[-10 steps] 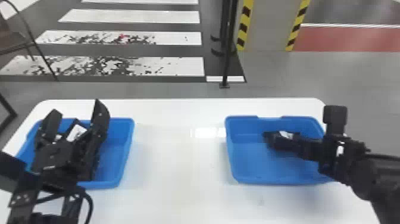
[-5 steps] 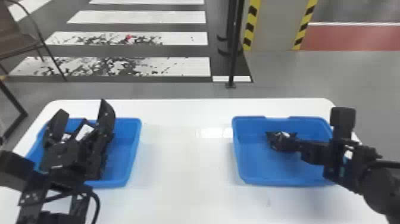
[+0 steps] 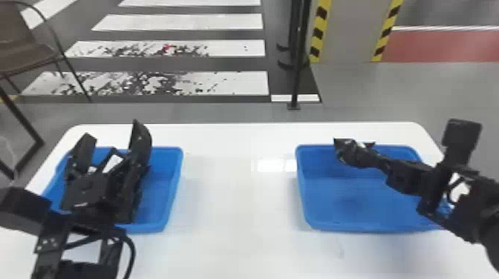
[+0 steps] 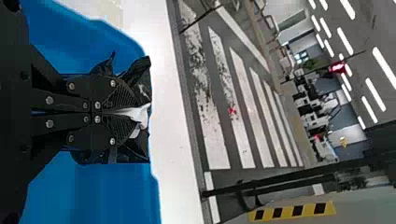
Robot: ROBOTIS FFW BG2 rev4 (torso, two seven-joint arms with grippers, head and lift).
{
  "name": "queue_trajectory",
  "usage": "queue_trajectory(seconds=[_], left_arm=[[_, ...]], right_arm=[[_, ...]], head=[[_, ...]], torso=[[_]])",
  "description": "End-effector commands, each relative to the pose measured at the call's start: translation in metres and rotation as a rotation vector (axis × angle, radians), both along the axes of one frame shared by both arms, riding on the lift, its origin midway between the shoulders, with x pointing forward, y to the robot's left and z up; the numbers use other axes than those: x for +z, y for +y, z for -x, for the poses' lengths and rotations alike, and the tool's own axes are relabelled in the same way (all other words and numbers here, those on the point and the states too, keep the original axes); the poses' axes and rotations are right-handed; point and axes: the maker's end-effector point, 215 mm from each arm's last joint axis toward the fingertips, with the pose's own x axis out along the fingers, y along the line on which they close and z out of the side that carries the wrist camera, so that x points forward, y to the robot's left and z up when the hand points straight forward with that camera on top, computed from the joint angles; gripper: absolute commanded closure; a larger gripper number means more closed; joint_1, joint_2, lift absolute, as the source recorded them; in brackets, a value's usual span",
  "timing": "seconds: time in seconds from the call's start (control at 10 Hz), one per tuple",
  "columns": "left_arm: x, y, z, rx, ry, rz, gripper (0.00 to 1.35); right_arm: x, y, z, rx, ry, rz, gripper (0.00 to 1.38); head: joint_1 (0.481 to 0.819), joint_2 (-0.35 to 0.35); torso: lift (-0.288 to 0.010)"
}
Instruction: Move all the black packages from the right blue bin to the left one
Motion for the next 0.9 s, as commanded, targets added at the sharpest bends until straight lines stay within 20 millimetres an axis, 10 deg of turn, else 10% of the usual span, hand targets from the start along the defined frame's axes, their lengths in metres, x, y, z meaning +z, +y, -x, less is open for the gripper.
queue_trajectory(seconds=[0.0,0.3,0.8], left_arm=[[-0.002,-0.018,-0.004,-0.054,0.017,0.077,0.14],[0.011,-0.094,-0.005,-0.283,0.054,0.307,0.14],[0.030,-0.171,0.004,-0.465,0.066,0.329,0.14]], right_arm=[[0.038,0.032,-0.005,0.079,-0.071,-0.081,1.18],[0.083,0.130,0.000,0.330,-0.123,-0.344,1.18],[0.107,0.213,0.029,0.524,-0.113,-0.437,1.18]], head=[[0.695,0.043],[0.686,0.076],[0.640,0.080]], torso=[[-0.154],[-0.154],[-0.154]])
